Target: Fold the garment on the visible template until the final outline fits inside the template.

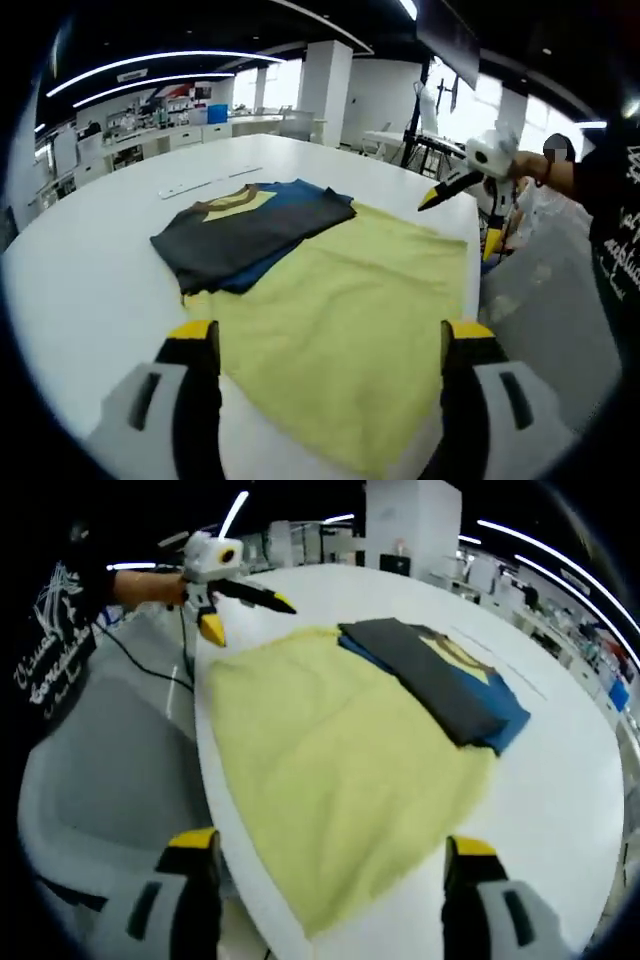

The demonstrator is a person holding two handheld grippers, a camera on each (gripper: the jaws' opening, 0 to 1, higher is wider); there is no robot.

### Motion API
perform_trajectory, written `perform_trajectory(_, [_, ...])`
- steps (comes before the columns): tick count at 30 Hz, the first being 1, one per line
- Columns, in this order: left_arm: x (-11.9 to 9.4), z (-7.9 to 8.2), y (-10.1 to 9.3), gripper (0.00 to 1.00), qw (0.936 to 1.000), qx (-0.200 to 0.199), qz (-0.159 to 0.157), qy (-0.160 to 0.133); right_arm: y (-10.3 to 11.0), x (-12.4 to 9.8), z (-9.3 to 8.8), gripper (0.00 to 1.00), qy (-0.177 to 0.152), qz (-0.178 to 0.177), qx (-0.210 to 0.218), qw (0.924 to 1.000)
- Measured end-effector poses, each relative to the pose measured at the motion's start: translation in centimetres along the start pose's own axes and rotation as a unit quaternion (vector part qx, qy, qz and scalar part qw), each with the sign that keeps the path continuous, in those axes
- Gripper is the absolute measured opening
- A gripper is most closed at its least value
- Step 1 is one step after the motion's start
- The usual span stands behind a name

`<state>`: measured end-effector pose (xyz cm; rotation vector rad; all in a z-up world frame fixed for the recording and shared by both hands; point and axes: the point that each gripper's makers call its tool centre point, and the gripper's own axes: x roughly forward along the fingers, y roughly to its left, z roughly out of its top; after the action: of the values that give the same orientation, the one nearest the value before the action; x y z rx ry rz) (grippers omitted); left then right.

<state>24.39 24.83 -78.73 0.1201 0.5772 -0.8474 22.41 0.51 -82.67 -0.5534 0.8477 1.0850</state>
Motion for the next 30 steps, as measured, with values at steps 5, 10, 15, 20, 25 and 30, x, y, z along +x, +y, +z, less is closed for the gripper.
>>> perform_trajectory(5, [-0.8,-1.9,-0.8,0.83,0.9994,0.018,-0.014,0.027,0.2,0.1,-0.3,0.86,0.006,0.011,-0.015,0.9998])
perform_trajectory(10, [-1.3,-3.0,-1.7,0.79,0.9986,0.018,-0.017,0.047,0.4,0.3,-0.4,0.81,0.003,0.017,-0.025,0.9995])
perform_trajectory(15, [-1.5,-4.4,-2.4,0.74,0.9967,0.041,-0.027,0.064,0.8,0.6,-0.7,0.72,0.004,0.023,-0.031,0.9992])
perform_trajectory(20, [-1.7,-6.3,-2.3,0.66,0.9936,0.054,-0.036,0.092,1.2,0.6,-1.2,0.67,0.013,0.031,-0.04,0.9986])
perform_trajectory(25, [-1.6,-7.6,-1.6,0.62,0.9905,0.081,-0.034,0.106,1.2,0.5,-1.8,0.62,0.024,0.034,-0.051,0.9978])
perform_trajectory(30, [-1.6,-8.2,-1.4,0.57,0.9897,0.08,-0.035,0.114,1.1,0.6,-2.4,0.58,0.033,0.038,-0.054,0.9973])
